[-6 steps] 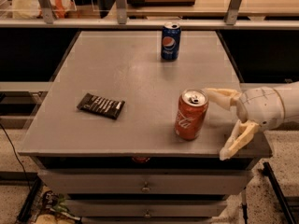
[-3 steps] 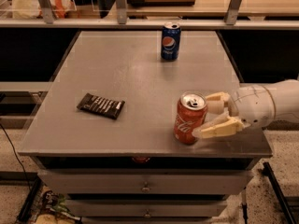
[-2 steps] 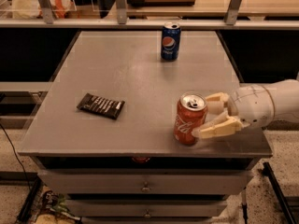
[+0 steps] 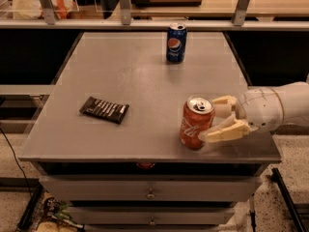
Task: Move coke can near pepsi can
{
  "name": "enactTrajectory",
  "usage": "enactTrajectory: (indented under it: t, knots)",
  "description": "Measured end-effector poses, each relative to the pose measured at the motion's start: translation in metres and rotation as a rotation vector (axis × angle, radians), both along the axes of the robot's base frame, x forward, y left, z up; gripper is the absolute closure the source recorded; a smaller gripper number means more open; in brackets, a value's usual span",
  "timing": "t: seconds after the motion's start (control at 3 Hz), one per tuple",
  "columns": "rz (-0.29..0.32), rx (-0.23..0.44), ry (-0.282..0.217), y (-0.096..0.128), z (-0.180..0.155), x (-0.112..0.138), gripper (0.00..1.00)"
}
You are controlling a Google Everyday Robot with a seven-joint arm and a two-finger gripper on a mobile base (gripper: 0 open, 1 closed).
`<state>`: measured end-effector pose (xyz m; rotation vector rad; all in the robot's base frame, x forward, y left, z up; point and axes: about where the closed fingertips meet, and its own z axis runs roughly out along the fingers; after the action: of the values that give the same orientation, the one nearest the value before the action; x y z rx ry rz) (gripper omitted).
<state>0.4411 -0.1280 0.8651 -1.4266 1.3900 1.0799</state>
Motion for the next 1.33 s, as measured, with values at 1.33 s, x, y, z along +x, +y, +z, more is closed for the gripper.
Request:
enactTrajectory:
  t: [1.33]
  knots:
    - [-0.071,-0.035,-0.067,-0.002,0.039,0.051,1.00]
